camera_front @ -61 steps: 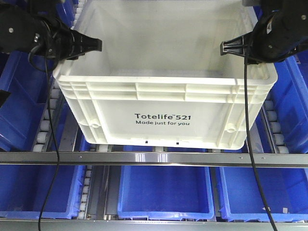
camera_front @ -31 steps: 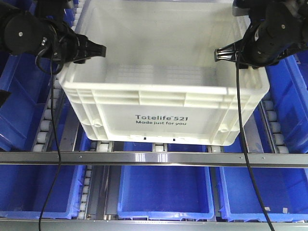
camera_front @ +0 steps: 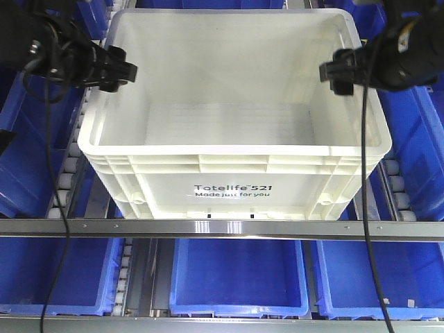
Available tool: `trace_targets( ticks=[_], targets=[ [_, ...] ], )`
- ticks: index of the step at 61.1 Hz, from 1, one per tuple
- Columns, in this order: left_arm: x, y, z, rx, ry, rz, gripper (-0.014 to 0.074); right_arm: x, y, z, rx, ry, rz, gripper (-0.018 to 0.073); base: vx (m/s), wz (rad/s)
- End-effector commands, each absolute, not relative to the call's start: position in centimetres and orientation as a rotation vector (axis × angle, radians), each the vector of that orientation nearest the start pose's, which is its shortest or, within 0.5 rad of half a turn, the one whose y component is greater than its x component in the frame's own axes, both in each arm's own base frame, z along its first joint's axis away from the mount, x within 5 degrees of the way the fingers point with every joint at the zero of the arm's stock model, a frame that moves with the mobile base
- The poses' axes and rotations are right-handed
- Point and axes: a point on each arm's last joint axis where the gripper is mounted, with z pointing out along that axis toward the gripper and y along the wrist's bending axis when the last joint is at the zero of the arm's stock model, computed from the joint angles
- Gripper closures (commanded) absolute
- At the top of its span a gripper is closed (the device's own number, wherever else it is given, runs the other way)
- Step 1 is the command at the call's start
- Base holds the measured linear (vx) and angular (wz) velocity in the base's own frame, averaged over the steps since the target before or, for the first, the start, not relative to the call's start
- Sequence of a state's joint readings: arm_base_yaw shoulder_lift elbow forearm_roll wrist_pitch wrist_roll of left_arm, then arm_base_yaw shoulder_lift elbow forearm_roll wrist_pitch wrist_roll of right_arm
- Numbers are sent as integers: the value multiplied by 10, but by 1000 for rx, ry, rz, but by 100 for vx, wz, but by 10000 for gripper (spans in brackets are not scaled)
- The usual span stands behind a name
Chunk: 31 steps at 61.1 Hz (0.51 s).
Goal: Move bin from left to right shelf
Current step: 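Lower the tote onto the roller shelf with both grippers, then open both grippers and lift them away from the tote rims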
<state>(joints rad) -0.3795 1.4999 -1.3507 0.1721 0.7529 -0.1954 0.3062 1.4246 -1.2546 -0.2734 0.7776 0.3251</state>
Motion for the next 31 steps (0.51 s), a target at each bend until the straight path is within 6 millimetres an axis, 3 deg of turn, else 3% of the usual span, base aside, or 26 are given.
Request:
trace_targets(
  ticks=[1, 17, 31],
  targets=[
    [292, -108, 381, 315, 2235, -125, 33, 276, 70, 362, -167, 2244, 6, -27, 0, 0],
    [225, -90, 364, 377, 2141, -233, 33, 199, 50, 375, -212, 2149, 47, -27, 0, 0],
    [164, -69, 352, 383, 2135, -270, 33, 144, 36, 367, -266, 2107, 67, -27, 0, 0]
  ],
)
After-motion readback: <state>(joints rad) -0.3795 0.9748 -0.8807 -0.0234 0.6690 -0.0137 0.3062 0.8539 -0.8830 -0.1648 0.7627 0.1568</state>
